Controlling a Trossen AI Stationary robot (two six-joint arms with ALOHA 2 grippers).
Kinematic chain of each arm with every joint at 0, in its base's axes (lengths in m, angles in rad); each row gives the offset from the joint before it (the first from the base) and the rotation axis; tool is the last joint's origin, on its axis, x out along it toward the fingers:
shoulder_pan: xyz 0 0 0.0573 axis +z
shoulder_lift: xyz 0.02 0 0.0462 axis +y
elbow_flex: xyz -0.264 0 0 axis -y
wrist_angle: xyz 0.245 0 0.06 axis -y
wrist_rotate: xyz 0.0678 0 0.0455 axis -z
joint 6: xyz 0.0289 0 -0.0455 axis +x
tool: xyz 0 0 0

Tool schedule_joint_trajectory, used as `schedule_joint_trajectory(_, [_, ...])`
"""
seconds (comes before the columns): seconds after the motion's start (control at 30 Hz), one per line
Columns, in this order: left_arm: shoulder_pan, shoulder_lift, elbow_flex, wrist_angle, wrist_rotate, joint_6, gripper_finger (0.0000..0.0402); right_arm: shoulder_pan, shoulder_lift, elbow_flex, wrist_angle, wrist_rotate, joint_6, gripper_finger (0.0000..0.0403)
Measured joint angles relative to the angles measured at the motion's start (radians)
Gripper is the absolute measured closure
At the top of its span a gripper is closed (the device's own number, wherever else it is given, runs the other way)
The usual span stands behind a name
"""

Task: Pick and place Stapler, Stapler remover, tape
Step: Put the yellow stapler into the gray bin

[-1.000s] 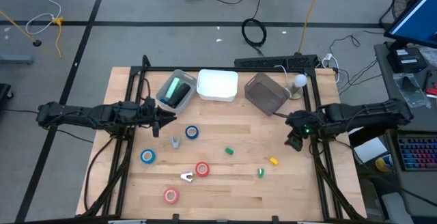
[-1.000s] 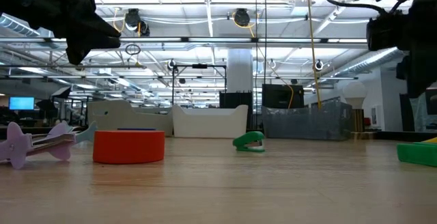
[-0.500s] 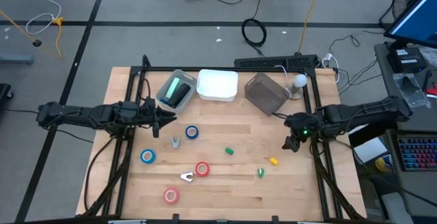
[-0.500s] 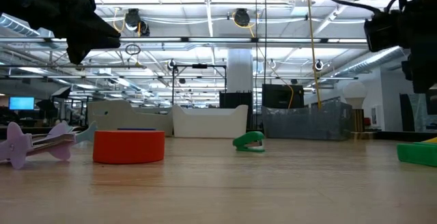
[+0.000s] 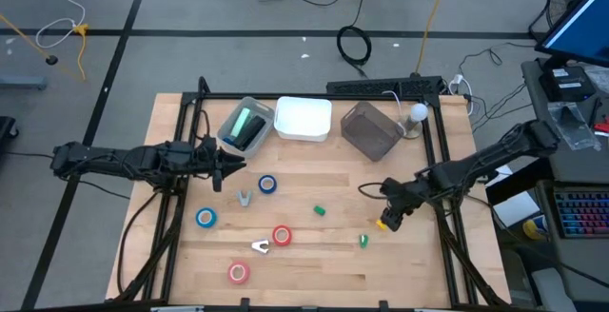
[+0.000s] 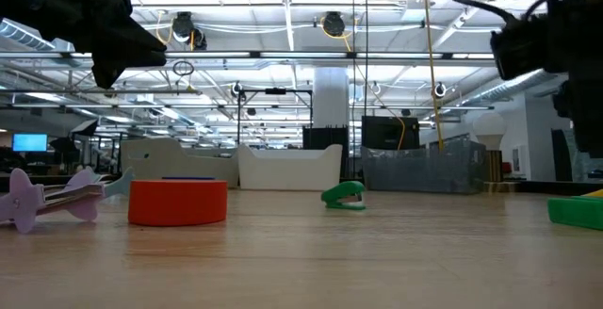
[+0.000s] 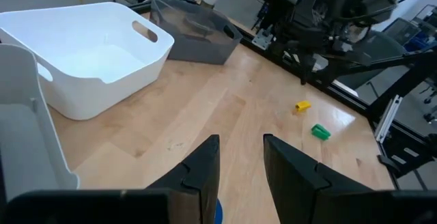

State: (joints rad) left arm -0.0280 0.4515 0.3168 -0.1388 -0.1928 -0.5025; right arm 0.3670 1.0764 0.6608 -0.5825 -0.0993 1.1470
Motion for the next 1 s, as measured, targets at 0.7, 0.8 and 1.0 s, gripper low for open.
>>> schedule_joint_trajectory(0.7, [0.000,0.000,0.000,-0.001,0.000,0.002,0.0286,0.035,0.245,0.042,0.046,-0.028,0.012,0.0169])
schedule_joint_trajectory(0.8, [0.000,0.000,0.000,0.000,0.000,0.004,0.0286,0.044,0.282,0.042,0.040,-0.028,0.012,0.0171])
schedule_joint_trajectory(1.0, [0.000,0.000,0.000,0.000,0.000,0.003,0.0286,0.048,0.334,0.042,0.040,-0.012,-0.002,0.0170])
